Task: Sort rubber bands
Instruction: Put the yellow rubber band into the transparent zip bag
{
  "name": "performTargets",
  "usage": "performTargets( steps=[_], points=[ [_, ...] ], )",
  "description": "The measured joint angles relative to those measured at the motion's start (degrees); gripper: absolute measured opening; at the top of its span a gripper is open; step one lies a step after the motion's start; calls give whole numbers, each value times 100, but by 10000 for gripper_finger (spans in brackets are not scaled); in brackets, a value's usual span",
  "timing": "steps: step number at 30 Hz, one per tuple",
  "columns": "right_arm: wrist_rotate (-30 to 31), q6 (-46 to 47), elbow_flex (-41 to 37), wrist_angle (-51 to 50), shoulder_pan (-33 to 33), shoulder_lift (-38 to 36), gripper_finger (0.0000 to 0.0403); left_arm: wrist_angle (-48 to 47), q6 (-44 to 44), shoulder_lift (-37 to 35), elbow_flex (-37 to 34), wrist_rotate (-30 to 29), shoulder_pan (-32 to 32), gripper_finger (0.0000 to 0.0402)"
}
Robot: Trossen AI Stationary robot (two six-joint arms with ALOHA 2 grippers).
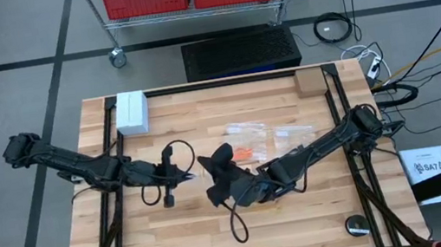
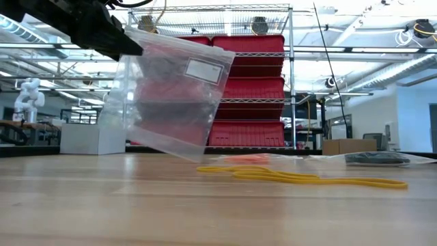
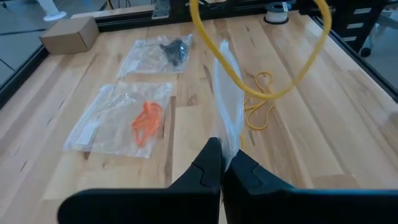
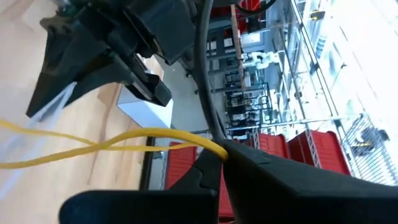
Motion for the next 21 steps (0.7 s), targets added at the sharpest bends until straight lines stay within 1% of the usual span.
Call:
performTargets(
  steps=[8,12,15,21],
  points=[
    [38,-886,0,532,2,0,0,3,1,0,0,13,-1,0],
    [423,-924,0,699,2,0,0,2,1,0,0,-25,-1,0],
    [791,-669,0,552,0,0,0,4,3,0,0,-96,0,0],
    [1227,696,0,1,49,0,0,7,3,0,0,-298,0,0]
  ],
)
